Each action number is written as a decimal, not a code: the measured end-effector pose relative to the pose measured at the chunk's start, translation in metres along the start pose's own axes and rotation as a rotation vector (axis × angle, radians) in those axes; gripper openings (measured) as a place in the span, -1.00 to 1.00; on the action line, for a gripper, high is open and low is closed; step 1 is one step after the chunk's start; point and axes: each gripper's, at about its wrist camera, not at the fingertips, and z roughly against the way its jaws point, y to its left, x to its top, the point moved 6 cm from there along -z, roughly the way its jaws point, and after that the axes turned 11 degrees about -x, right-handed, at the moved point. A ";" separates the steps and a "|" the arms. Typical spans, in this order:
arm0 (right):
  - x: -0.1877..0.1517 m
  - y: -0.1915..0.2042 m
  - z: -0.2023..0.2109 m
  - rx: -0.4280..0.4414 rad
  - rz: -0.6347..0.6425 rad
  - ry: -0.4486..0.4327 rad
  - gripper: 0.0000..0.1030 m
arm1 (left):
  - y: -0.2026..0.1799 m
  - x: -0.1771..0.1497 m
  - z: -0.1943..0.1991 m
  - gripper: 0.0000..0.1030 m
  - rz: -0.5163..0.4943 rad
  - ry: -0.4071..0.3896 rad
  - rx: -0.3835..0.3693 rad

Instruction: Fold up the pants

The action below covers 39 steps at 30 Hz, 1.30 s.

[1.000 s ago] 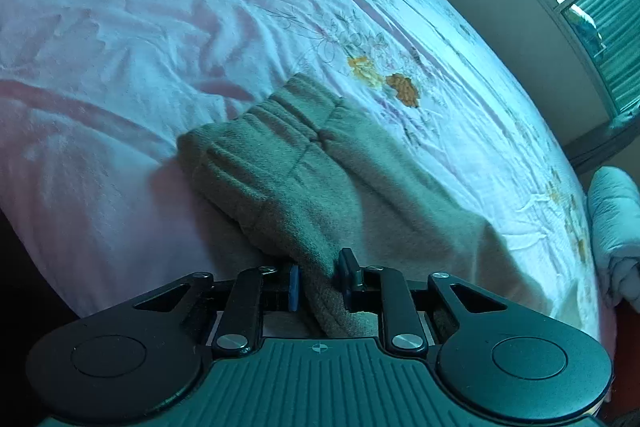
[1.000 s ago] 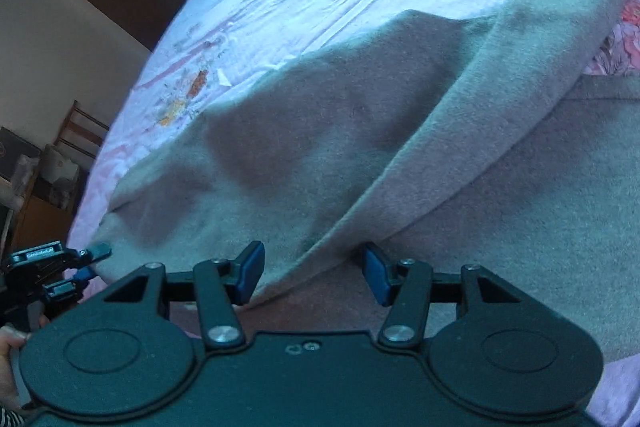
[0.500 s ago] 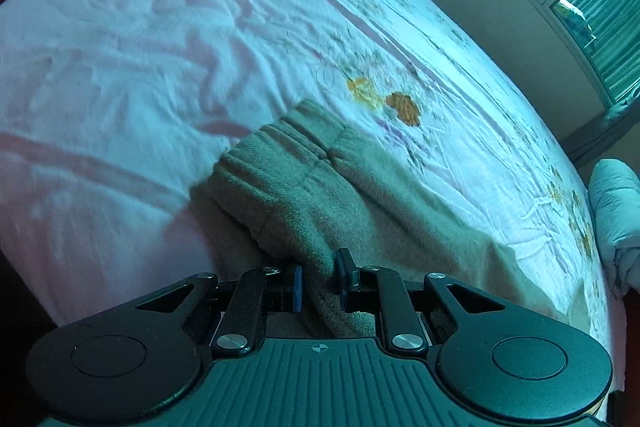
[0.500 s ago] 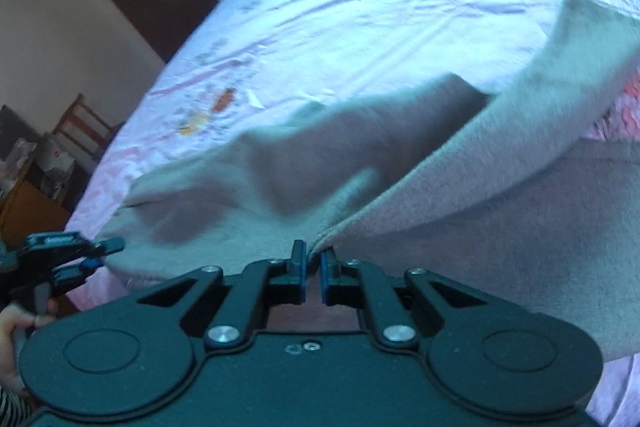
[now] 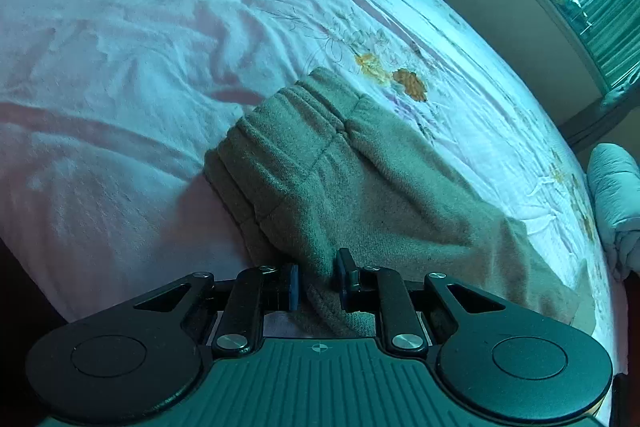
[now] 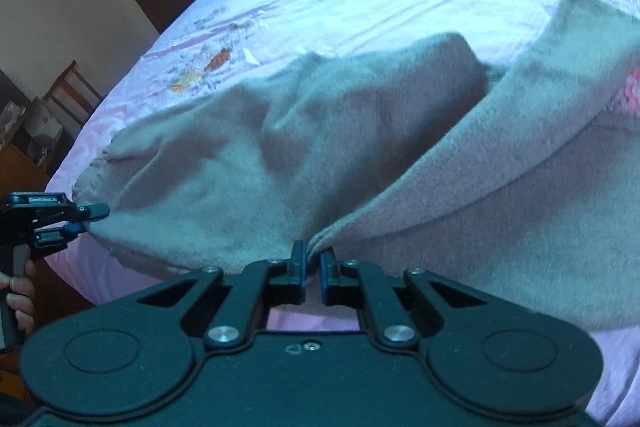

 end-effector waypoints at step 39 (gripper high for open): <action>0.064 -0.113 0.014 -0.233 -0.215 -0.121 0.08 | -0.220 -0.161 -0.064 0.67 -0.788 0.171 0.147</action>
